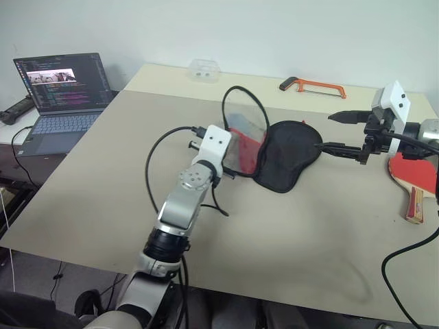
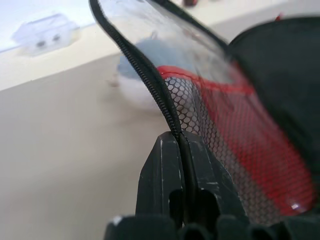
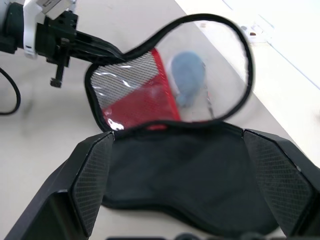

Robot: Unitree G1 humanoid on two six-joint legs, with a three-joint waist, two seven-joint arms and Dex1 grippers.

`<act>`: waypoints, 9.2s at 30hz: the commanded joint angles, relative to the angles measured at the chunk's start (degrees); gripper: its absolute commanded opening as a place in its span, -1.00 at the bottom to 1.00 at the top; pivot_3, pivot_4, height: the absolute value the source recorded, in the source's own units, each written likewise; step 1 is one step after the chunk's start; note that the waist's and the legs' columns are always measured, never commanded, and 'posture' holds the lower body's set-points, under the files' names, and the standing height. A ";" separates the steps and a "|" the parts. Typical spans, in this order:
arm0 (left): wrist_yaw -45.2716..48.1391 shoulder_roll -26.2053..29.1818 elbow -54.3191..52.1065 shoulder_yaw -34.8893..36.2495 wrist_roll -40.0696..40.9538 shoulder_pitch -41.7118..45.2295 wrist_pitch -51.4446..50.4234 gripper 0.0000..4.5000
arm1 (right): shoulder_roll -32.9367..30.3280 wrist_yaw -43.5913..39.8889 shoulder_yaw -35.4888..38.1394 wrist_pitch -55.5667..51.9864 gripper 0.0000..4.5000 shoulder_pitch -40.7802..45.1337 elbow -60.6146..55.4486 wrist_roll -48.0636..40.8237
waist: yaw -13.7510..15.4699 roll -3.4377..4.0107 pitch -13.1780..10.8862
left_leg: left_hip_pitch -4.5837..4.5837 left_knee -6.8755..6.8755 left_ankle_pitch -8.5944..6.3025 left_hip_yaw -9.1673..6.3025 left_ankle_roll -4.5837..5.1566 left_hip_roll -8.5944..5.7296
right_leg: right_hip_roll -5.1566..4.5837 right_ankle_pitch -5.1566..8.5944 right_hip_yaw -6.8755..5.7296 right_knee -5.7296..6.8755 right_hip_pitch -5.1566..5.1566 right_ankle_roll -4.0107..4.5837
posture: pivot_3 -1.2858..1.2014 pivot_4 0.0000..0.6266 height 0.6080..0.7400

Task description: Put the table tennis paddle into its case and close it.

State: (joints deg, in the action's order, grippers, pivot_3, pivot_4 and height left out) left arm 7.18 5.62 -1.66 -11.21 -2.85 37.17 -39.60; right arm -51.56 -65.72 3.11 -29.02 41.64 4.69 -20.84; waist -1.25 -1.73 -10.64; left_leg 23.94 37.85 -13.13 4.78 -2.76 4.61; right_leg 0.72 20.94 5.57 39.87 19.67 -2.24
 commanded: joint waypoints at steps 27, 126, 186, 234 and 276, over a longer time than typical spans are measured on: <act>-3.95 -17.63 -2.38 4.14 8.83 0.22 -10.39 -0.99 | -1.47 -0.38 0.91 -0.23 1.00 0.99 -2.80 -0.79 | -0.27 0.01 0.01 | -0.02 -0.02 0.00 -0.03 0.00 -0.03 | 0.02 0.00 0.01 -0.04 -0.04 -0.01 | 0.03 -0.52 1.00; 59.46 48.37 -10.49 13.92 32.64 -8.69 2.34 0.72 | 24.21 49.64 12.50 -40.28 -0.99 -13.32 -12.88 1.97 | -0.87 0.09 0.00 | 0.94 -0.03 0.02 0.12 -0.02 0.03 | 0.20 0.02 0.22 0.49 1.43 0.00 | 0.03 -0.52 1.00; 63.12 43.94 -5.38 11.26 33.02 -0.48 4.46 0.72 | 11.09 49.02 17.93 -41.30 0.96 -7.47 -14.08 12.99 | -1.13 0.08 0.00 | 0.94 0.10 0.06 0.16 0.00 0.05 | 0.19 0.05 0.25 0.98 1.62 0.02 | 0.03 -0.52 1.00; 64.80 44.85 -6.56 10.10 32.49 -1.04 3.40 0.72 | 20.10 65.51 30.24 -38.43 -0.04 -11.89 2.73 14.27 | -1.80 0.15 0.07 | 0.92 0.09 0.12 0.16 -0.03 -0.02 | 0.22 0.05 0.30 1.03 1.60 0.02 | 0.03 -0.52 1.00; 62.27 43.81 -4.99 8.80 29.76 -0.44 2.85 0.72 | 26.01 62.73 16.44 -43.23 -0.53 -0.36 -18.57 9.25 | -1.94 0.19 0.08 | 0.94 0.07 0.12 0.18 -0.03 0.00 | 0.22 0.05 0.33 1.06 1.70 0.02 | 0.03 -0.52 1.00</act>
State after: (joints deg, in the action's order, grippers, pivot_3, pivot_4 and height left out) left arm 69.44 48.60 -4.74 -4.13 26.57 36.59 -37.01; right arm -25.22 -2.43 19.59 -72.58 39.31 -10.47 -10.55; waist -3.18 -1.54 -10.56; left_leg 24.89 37.92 -13.01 4.96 -2.79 4.61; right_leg 0.94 20.99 5.90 40.92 21.37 -2.22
